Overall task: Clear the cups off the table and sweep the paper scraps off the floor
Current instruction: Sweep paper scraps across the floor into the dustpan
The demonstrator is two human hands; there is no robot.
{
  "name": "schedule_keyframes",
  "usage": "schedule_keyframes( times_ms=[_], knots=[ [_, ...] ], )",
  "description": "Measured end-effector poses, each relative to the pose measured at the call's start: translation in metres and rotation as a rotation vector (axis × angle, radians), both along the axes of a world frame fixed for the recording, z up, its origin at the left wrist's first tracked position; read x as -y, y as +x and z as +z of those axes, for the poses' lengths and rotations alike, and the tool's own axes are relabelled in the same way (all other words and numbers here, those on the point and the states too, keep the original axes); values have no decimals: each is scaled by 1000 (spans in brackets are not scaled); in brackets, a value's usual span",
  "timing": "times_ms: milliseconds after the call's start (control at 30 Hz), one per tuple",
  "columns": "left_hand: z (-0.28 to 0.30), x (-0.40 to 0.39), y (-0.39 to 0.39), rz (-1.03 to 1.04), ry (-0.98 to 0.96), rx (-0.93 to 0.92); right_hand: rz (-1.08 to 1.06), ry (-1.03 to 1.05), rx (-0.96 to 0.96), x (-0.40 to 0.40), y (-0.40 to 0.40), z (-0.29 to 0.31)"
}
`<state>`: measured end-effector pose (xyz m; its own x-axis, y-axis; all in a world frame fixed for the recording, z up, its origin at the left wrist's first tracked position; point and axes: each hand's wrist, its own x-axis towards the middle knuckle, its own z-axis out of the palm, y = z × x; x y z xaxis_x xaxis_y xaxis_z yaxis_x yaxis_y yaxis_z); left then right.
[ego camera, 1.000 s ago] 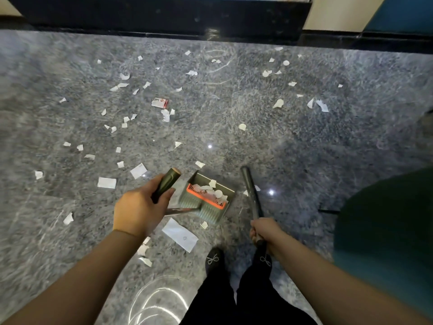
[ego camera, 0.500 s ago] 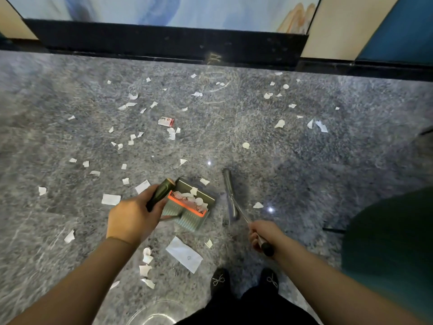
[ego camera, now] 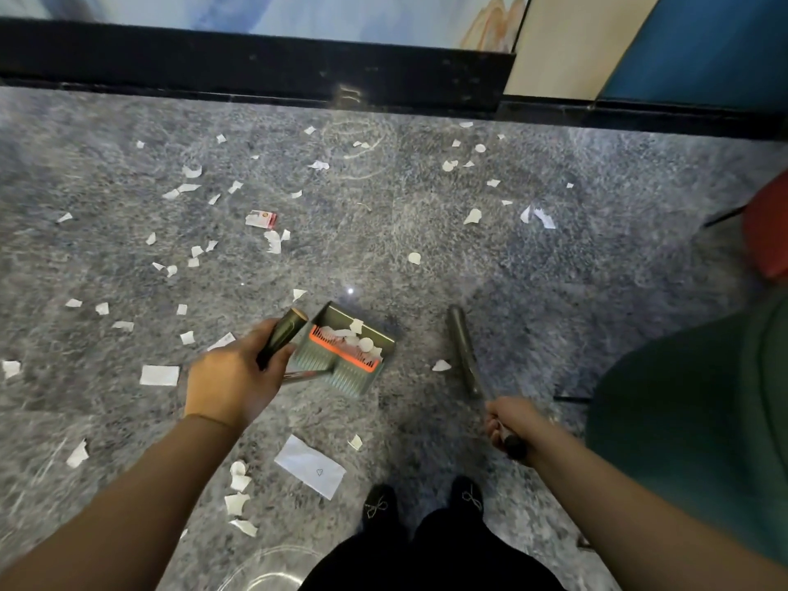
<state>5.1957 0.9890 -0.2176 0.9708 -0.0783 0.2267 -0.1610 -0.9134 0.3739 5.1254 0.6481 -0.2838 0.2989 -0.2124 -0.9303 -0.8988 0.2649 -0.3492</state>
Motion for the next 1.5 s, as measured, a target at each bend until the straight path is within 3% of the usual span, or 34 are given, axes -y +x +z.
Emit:
schedule_keyframes(
  times_ms=[167,400,633,900,1233,1500],
  knots=[
    [-1,1,-2,12,-2,-68,77,-49,-68,2,7,-19],
    [2,-13,-7,0,36,-54,42,119,-89,-39,10,-31],
    [17,-25,-9,48,24,-58,-29,284,-100,-55,13,-17],
    [29,-18,6,89,3,-117,-30,238,-40,-52,19,9],
    [37,67,71,32,-35,-165,-221,117,87,61,54,26],
    [30,187,157,-11,-55,-255,-308,86,71,193,117,25]
  ],
)
